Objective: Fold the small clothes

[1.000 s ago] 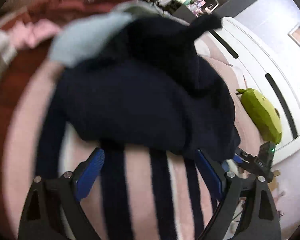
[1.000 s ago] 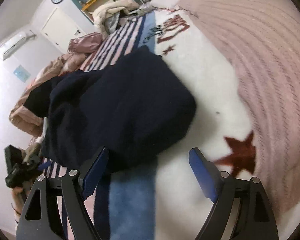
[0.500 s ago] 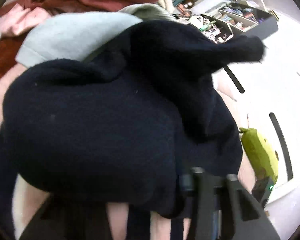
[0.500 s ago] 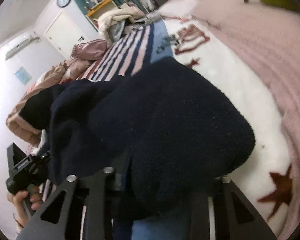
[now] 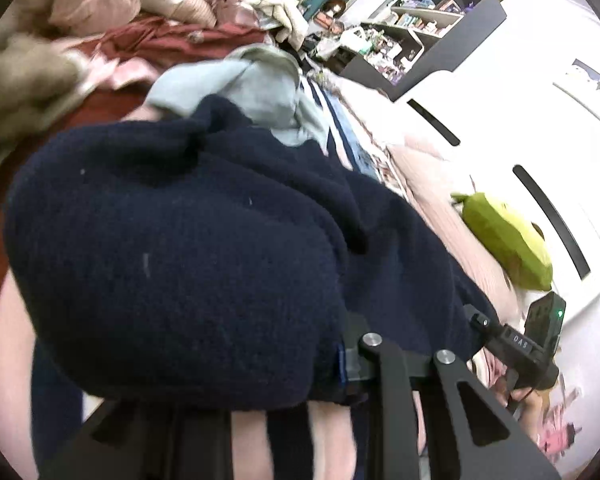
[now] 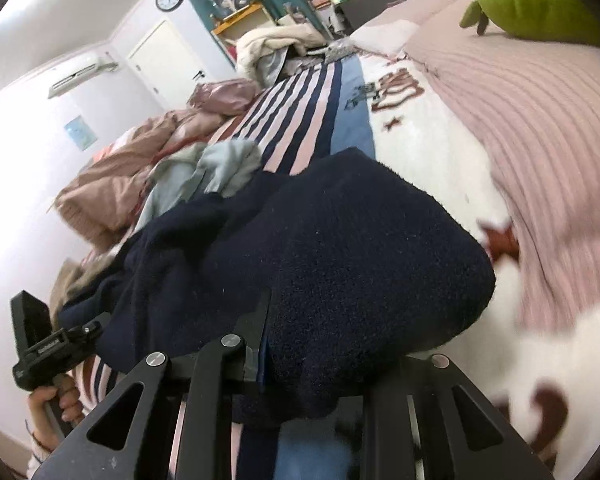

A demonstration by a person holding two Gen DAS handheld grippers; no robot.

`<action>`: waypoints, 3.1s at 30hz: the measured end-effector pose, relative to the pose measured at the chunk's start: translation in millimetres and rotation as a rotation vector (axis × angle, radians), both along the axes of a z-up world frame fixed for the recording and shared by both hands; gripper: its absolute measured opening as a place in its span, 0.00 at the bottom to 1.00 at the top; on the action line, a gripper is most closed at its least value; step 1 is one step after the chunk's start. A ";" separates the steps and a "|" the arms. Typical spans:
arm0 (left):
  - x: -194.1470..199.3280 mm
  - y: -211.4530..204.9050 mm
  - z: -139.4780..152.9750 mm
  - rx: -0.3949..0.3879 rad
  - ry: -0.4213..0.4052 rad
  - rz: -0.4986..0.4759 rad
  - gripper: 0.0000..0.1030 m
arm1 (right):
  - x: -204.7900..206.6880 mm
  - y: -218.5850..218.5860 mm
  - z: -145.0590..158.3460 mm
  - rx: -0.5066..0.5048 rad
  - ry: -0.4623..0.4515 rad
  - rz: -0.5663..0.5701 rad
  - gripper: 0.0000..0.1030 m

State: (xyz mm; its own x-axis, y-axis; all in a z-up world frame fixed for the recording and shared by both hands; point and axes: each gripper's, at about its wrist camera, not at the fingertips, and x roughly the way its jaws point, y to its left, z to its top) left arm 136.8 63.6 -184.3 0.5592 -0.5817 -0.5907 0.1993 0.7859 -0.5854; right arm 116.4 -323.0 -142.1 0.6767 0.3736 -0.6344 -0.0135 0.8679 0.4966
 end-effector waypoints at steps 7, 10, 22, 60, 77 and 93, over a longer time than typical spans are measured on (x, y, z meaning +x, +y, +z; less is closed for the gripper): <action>-30.7 25.6 -22.8 -0.022 0.118 -0.026 0.69 | -12.7 -8.0 -10.3 -0.025 0.076 0.027 0.35; -43.4 35.2 -13.4 0.029 0.105 -0.061 0.73 | -22.6 -8.8 -9.5 -0.098 0.105 0.072 0.45; -13.0 75.1 40.2 0.221 -0.005 -0.009 0.86 | -36.3 -33.1 31.6 -0.276 0.048 0.125 0.64; 125.1 17.4 -2.3 0.423 0.096 0.013 0.43 | 97.6 -26.5 -1.9 -0.291 0.078 0.086 0.20; -35.2 66.3 9.0 0.012 0.099 -0.010 0.89 | 10.7 90.6 67.2 -0.323 -0.181 0.302 0.26; 7.8 18.7 -26.6 -0.149 -0.003 0.148 0.90 | 13.9 148.8 -16.0 -0.229 -0.018 0.379 0.08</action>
